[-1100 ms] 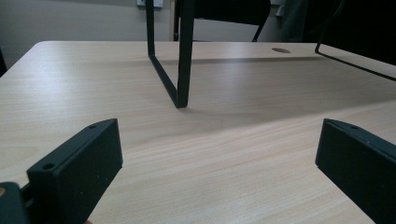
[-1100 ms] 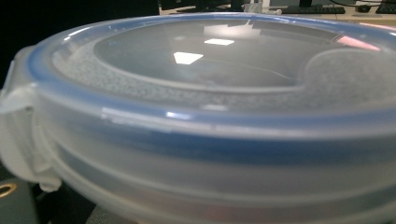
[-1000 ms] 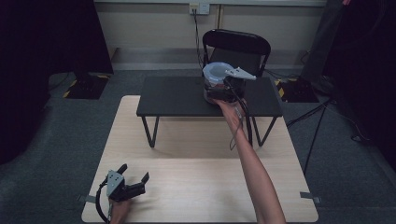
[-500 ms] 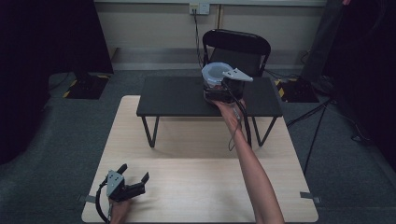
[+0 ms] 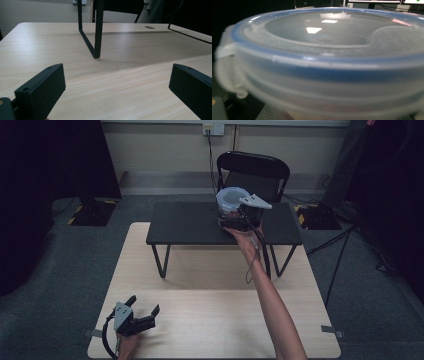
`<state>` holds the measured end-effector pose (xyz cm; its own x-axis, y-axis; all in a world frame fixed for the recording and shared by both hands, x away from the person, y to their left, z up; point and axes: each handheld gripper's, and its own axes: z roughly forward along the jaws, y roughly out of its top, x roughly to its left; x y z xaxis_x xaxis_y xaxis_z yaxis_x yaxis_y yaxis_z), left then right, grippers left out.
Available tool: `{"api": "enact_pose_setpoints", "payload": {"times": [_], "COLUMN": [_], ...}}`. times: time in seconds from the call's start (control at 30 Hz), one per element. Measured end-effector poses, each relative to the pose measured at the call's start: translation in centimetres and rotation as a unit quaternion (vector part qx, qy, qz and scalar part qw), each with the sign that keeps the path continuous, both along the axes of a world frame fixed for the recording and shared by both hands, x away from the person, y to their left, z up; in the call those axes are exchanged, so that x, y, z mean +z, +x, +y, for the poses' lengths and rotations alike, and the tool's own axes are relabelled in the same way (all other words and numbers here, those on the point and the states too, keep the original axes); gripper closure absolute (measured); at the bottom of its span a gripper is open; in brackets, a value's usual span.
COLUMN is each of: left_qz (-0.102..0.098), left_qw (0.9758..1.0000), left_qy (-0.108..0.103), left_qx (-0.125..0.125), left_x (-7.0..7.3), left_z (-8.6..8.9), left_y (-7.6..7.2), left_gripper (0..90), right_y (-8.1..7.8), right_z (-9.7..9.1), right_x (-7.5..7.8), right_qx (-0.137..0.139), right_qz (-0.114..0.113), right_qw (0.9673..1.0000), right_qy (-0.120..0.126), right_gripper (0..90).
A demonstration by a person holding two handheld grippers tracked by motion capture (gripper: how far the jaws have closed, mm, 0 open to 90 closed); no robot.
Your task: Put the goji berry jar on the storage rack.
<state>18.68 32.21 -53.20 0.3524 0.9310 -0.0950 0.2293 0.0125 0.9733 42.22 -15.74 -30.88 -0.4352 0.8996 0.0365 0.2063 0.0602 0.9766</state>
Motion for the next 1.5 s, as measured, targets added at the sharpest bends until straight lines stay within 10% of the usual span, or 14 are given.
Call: {"api": "enact_pose_setpoints", "payload": {"times": [0.77, 1.5], "left_qz": [-0.003, -0.001], "left_qw": [1.0, 1.0], "left_qy": [0.001, 0.01], "left_qx": [-0.003, -0.002], "left_x": [-0.1, 0.1], "left_z": [0.1, -0.2], "left_y": [0.0, -0.1], "left_gripper": [0.0, 0.0], "right_y": [-3.2, -12.3], "right_z": [-4.4, -14.1], "right_x": [-0.7, -5.3], "right_qx": [0.042, 0.04], "right_qz": [-0.011, -0.02], "right_qw": [0.999, 0.9985], "right_qy": [0.007, 0.031], "right_gripper": [0.0, 0.2]}}
